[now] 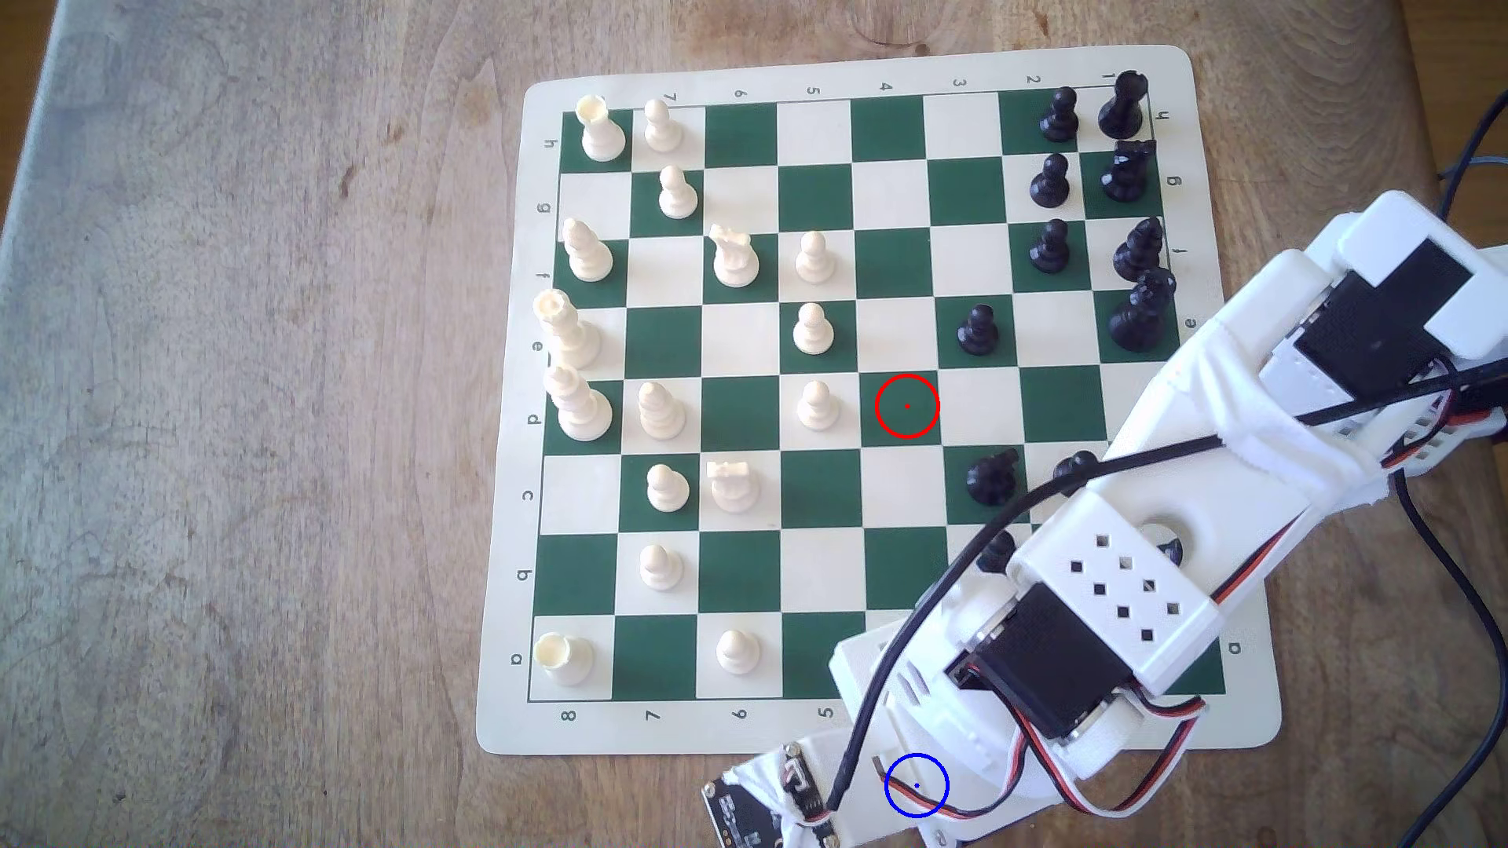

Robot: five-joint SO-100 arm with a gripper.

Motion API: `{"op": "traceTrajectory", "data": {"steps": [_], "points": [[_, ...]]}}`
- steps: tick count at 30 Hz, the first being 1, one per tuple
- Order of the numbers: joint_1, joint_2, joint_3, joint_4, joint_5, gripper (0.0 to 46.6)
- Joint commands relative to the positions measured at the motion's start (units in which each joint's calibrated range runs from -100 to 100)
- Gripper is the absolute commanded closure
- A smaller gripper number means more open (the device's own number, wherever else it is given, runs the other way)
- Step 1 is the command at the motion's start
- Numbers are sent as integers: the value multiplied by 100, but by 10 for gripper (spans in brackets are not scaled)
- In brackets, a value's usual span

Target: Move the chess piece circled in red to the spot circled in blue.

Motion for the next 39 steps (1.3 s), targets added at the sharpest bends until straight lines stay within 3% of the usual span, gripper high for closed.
{"op": "traceTrajectory", "data": {"steps": [1, 31, 32, 33, 35, 39], "points": [[-153, 175, -591, -59, 15, 464], [-28, 803, -636, -378, 24, 461], [-28, 803, -618, -362, 24, 445], [-36, 811, -600, -280, 24, 373], [-36, 794, -573, -223, -20, 296], [-28, 514, -337, -75, -24, 244]]}}
